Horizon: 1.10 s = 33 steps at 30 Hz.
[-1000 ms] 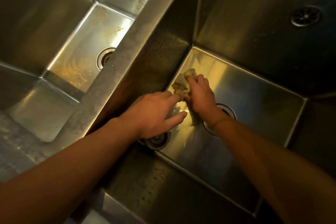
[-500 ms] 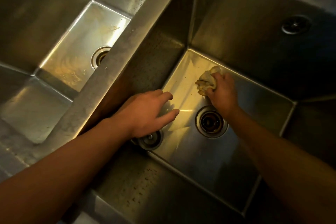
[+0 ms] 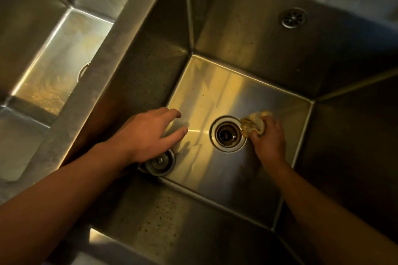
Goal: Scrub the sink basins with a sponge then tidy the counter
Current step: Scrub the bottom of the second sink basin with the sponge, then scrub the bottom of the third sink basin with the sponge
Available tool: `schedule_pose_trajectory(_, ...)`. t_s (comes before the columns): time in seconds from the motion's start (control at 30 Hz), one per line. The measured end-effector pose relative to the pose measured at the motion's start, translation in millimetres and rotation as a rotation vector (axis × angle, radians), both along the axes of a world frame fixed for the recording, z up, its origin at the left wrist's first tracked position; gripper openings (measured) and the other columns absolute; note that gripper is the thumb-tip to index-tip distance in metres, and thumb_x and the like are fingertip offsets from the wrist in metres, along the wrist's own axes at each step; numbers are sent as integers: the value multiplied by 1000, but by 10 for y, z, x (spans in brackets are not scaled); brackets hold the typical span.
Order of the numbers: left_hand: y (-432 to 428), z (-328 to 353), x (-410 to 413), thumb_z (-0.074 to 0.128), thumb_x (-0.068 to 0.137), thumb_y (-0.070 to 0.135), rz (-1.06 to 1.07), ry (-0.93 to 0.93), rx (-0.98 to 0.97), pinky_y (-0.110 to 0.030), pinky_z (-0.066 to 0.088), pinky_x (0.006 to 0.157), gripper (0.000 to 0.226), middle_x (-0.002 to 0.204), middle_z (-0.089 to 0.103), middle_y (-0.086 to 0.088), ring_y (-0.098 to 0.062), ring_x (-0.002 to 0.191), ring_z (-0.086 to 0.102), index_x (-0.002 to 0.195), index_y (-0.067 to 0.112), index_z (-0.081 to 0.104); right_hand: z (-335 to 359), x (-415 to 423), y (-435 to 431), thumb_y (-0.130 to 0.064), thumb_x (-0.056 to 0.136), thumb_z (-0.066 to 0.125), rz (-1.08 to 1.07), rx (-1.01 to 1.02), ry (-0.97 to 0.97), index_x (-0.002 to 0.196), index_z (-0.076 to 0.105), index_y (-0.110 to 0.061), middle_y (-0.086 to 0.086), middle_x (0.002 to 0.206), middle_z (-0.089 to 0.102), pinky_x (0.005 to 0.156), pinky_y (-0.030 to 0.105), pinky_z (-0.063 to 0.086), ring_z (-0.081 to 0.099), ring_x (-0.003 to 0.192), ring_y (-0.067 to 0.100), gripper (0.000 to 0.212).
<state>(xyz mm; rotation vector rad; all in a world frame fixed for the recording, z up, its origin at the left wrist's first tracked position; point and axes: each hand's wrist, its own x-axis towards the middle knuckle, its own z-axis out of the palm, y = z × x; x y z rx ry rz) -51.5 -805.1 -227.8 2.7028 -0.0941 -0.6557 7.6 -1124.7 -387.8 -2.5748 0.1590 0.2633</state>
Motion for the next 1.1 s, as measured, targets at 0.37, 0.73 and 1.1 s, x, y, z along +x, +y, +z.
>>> schedule_pose_trajectory(0.37, -34, -3, -12, 34, 92, 69, -28, 0, -47, -32, 45, 87, 62, 138, 55, 5, -15, 116, 57, 142, 32, 44, 111, -680, 121, -14, 81, 71, -44, 17, 80, 122, 53, -15, 12, 118, 54, 91, 36, 46, 57, 105, 30, 45)
schedule_pose_trajectory(0.73, -36, 67, -159, 41, 92, 68, 152, 98, -177, -34, 51, 86, 53, 119, 65, 5, -12, 97, 61, 127, 31, 54, 585, -1016, 425, -32, 72, 76, 261, 176, 621, 103, 59, -33, -2, 101, 68, 88, 40, 55, 66, 95, 21, 36)
schedule_pose_trajectory(1.1, -242, 1466, -502, 36, 85, 75, 164, -150, -256, -32, 49, 95, 65, 124, 63, 12, -4, 111, 58, 131, 34, 54, 2547, -884, 557, -10, 84, 76, -10, 620, 200, 92, 61, -30, -12, 80, 67, 63, 19, 50, 64, 67, -2, 27)
